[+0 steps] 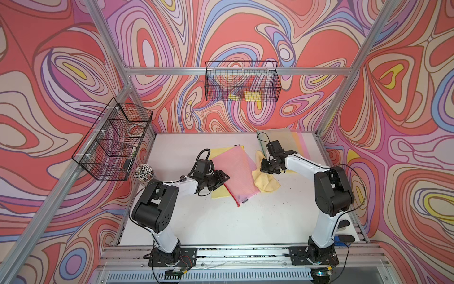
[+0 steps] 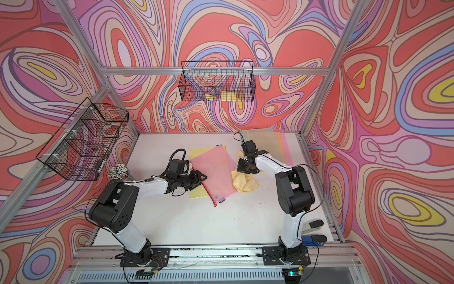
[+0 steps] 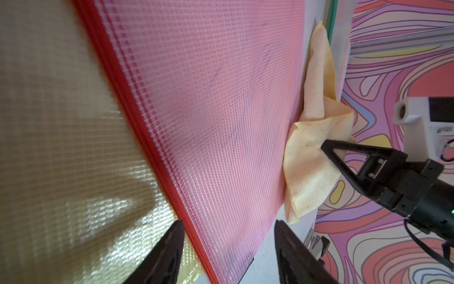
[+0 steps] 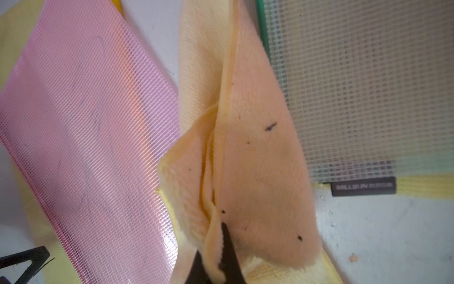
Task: Wipe the document bag
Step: Wipe the dirt from the document bag.
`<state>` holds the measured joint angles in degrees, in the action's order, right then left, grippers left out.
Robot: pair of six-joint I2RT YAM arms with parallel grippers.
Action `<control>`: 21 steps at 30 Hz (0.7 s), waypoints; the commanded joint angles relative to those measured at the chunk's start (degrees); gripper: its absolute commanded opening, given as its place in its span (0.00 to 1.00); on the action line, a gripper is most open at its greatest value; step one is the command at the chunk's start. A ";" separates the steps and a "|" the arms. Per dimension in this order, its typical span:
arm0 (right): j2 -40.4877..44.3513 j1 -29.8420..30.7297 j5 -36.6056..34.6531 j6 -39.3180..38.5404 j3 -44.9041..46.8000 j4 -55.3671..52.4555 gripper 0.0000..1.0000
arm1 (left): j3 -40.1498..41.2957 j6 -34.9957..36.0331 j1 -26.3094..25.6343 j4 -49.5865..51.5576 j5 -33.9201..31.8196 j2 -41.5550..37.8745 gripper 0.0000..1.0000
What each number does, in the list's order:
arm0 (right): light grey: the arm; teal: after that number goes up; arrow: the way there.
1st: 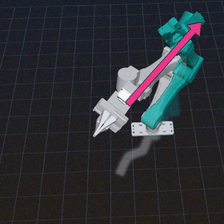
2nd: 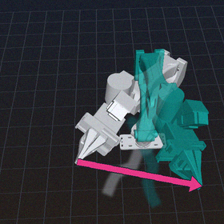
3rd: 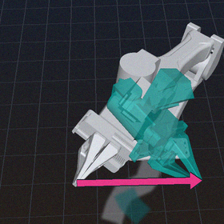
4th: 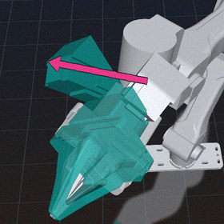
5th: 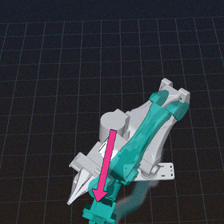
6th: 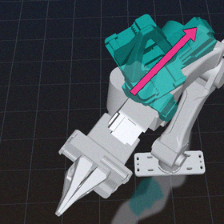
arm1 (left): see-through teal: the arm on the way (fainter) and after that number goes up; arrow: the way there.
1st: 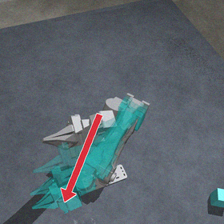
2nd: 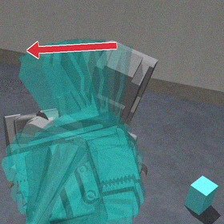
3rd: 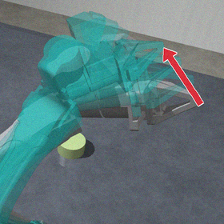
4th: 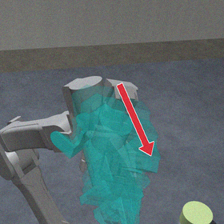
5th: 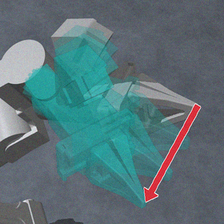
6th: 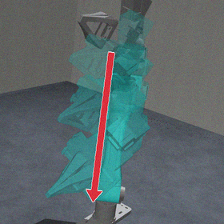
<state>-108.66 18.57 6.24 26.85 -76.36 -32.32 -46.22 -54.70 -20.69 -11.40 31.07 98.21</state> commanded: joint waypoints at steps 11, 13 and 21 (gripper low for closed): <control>-0.58 0.19 2.56 1.01 2.79 3.03 0.00 | 3.79 -2.42 -0.61 0.42 -1.03 -0.47 0.56; -0.97 0.24 2.99 1.16 2.54 3.10 0.00 | 3.12 -1.98 -1.10 1.48 -1.30 -0.09 0.55; -0.60 0.29 3.65 1.71 3.38 3.66 0.00 | 0.47 -2.07 -2.91 3.55 -2.80 2.45 0.49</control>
<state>-108.68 18.57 9.37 28.14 -73.87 -29.50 -44.16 -56.82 -23.00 -10.81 29.85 99.22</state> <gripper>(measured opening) 0.047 0.503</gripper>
